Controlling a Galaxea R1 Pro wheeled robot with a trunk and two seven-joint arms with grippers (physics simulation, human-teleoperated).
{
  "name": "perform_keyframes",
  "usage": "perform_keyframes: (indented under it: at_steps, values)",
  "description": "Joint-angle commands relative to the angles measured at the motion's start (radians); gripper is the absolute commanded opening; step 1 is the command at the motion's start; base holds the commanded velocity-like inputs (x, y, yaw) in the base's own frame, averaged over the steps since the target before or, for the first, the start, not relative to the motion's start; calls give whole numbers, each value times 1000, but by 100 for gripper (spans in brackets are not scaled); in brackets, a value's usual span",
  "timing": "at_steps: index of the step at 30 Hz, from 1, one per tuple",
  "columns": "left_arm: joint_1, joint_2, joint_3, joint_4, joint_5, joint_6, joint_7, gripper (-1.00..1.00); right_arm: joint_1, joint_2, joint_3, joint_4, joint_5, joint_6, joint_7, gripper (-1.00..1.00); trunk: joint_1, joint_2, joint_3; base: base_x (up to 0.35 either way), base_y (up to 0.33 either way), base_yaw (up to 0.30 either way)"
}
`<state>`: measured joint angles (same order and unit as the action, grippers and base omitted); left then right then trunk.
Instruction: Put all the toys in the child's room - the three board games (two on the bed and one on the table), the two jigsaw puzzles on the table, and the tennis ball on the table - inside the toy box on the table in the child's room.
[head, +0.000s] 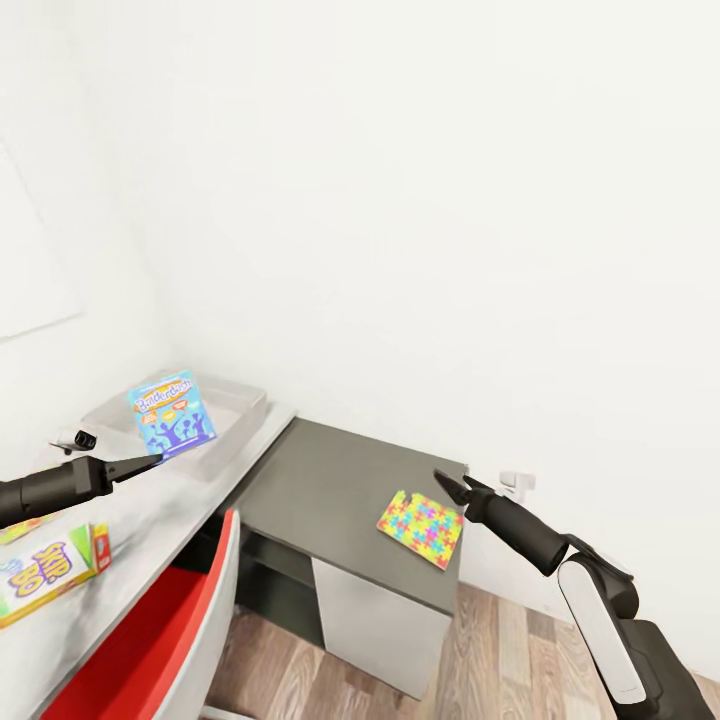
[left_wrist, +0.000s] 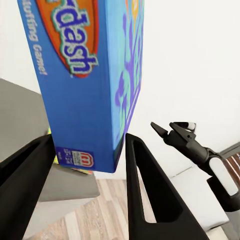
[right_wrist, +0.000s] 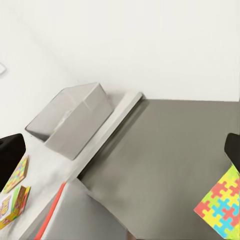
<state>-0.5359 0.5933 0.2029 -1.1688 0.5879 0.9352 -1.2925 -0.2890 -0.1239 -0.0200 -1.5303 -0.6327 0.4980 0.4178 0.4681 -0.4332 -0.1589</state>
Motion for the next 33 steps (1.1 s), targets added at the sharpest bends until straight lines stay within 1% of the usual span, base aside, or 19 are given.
perform_keyframes:
  at_steps: [1,9,14,17,20,23,28,33]
  values:
    - [-1,0,0,0,6,9,-1,-100,-1,0,-1,-1,-7,8,1,100,1,-2,0,304,0,0]
    - [-1,0,0,0,6,8,-1,-100,-1,1,-7,-1,-7,9,0,100,1,-2,13,295,2,0]
    - [-1,0,0,0,6,8,-1,-100,-1,1,-9,-1,-7,11,-2,100,1,-2,20,293,104,0]
    - [-1,0,0,0,6,8,-1,-100,-1,1,-13,-1,-7,14,-3,100,1,-2,22,272,93,0]
    - [-1,0,0,0,6,8,-1,-100,-1,2,-33,-1,-7,15,-4,100,1,-2,22,209,27,0]
    - [-1,0,0,0,6,8,-1,-100,-1,3,-44,-1,-7,16,-4,100,1,-2,22,192,71,0]
    - [-1,-1,-1,0,6,8,-1,-100,-1,3,-49,-1,-7,15,-4,100,1,-2,22,231,46,0]
    - [-1,-1,-2,0,7,8,-1,-100,-1,2,-49,-1,-8,17,-4,100,1,-2,22,63,4,0]
